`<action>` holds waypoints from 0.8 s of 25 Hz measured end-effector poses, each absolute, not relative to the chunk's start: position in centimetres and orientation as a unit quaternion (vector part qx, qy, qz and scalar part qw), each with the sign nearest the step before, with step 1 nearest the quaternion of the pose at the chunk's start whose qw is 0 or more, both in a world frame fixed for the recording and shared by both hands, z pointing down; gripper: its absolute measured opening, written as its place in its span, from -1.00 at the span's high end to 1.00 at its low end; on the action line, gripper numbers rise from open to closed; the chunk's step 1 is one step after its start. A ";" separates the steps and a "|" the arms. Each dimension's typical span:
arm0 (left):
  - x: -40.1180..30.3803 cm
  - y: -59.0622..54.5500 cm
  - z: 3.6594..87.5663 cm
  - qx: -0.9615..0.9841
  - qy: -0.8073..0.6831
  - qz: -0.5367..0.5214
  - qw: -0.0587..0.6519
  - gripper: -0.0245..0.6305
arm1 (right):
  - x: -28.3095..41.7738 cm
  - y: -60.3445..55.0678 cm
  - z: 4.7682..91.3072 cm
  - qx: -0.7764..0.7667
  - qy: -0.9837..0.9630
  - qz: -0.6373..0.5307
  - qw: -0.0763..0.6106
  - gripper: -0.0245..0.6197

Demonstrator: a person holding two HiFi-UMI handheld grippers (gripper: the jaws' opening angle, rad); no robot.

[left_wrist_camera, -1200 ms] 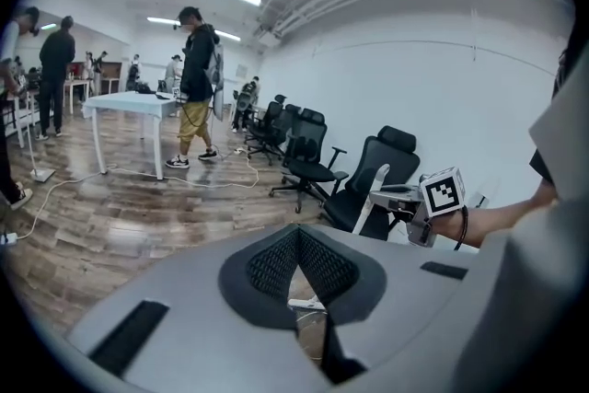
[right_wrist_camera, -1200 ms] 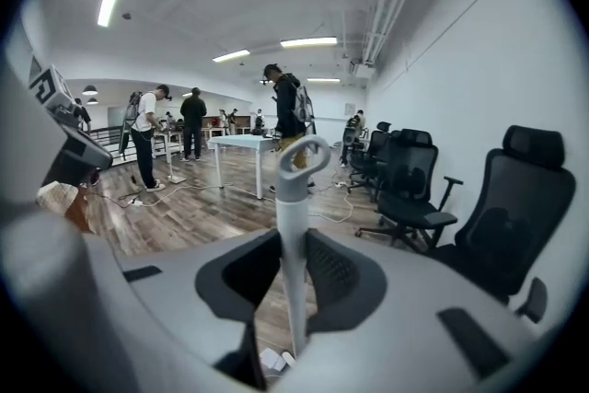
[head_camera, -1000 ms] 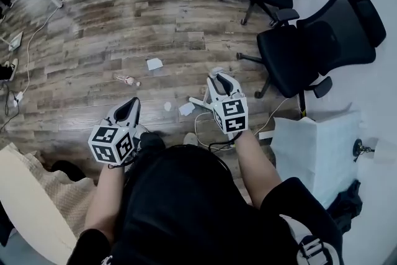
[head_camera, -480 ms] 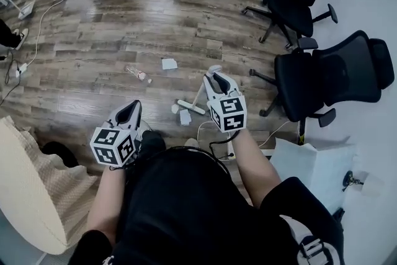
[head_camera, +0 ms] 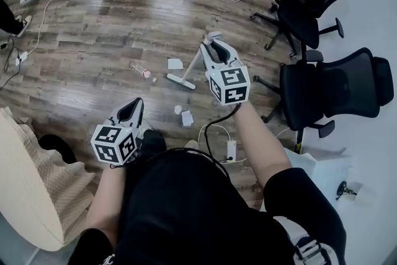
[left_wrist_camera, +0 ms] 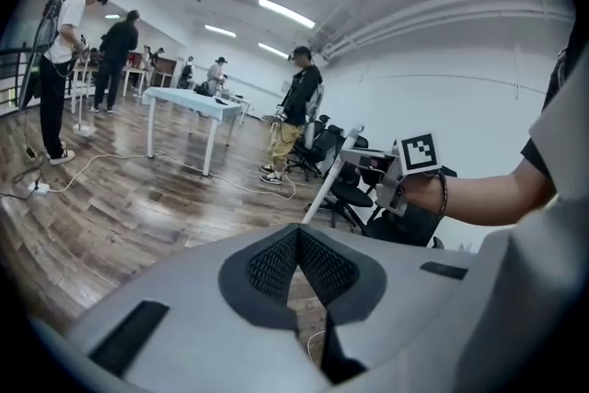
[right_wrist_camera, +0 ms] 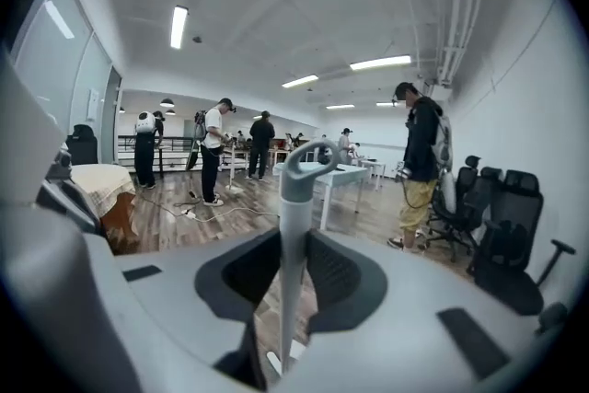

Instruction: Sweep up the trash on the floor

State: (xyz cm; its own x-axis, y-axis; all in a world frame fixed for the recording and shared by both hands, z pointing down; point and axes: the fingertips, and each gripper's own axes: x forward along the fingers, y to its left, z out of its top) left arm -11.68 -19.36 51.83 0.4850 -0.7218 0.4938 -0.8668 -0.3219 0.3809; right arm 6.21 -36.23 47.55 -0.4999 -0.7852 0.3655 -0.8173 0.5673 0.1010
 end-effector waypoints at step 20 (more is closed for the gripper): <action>-18.7 -19.6 52.3 0.772 -0.540 0.129 0.308 0.94 | -2.9 -36.9 55.8 0.426 -0.863 -0.010 0.273 0.62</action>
